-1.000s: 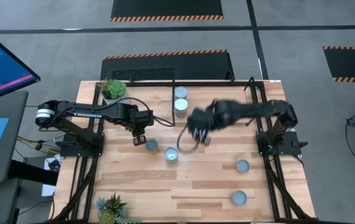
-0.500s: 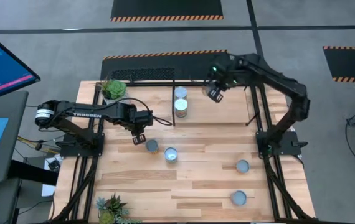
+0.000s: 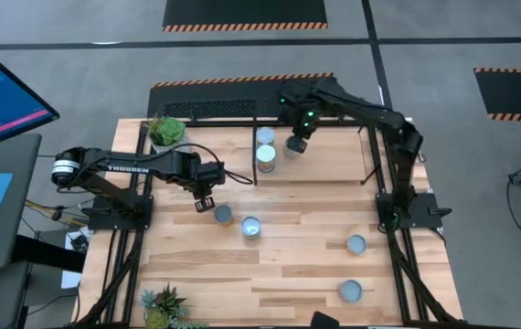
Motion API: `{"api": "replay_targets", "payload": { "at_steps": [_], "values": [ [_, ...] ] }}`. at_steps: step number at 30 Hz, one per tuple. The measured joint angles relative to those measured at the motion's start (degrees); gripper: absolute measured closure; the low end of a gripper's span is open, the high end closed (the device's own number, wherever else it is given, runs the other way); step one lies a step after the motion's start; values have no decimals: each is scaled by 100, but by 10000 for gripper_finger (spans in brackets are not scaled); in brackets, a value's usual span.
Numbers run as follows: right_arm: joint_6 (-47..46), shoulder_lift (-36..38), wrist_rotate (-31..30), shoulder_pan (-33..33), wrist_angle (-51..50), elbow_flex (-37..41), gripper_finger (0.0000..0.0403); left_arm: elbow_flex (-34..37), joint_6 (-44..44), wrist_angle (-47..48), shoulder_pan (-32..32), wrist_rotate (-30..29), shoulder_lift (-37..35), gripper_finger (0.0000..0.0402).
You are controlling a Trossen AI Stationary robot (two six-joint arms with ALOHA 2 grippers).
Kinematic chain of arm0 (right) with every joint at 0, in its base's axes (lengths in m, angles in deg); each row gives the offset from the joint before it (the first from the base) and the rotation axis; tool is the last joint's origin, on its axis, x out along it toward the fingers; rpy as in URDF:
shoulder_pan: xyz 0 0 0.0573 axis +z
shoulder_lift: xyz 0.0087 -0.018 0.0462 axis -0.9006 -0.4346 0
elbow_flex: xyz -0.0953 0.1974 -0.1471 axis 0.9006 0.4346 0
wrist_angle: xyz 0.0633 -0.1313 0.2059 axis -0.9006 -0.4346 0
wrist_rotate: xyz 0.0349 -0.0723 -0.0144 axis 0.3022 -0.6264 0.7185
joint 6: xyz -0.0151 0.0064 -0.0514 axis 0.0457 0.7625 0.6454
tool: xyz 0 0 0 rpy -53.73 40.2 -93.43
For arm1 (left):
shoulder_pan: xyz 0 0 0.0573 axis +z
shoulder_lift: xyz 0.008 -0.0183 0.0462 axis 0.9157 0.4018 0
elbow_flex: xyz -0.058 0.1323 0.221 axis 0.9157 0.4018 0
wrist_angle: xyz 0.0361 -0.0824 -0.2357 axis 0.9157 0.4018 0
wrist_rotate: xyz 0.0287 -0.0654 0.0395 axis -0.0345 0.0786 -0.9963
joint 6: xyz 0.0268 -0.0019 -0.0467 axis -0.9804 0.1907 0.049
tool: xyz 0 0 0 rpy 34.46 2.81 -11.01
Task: Pick and place cans onto a shelf
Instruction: Put the canned green beans on the shelf
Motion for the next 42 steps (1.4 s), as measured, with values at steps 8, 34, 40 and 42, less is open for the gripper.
{"api": "replay_targets", "payload": {
  "at_steps": [8,34,40,42],
  "values": [
    [-37,-391,104,-17,268,0,403,0,3,1,0,-28,0,297],
    [-197,-368,65,-258,607,-7,295,0,28,0,0,-42,0,297],
    [-218,-365,-68,-251,401,-7,294,0,28,1,0,-42,0,297],
    [-368,-349,-275,-240,262,-60,294,0,28,0,0,-42,0,297]
  ]
}}
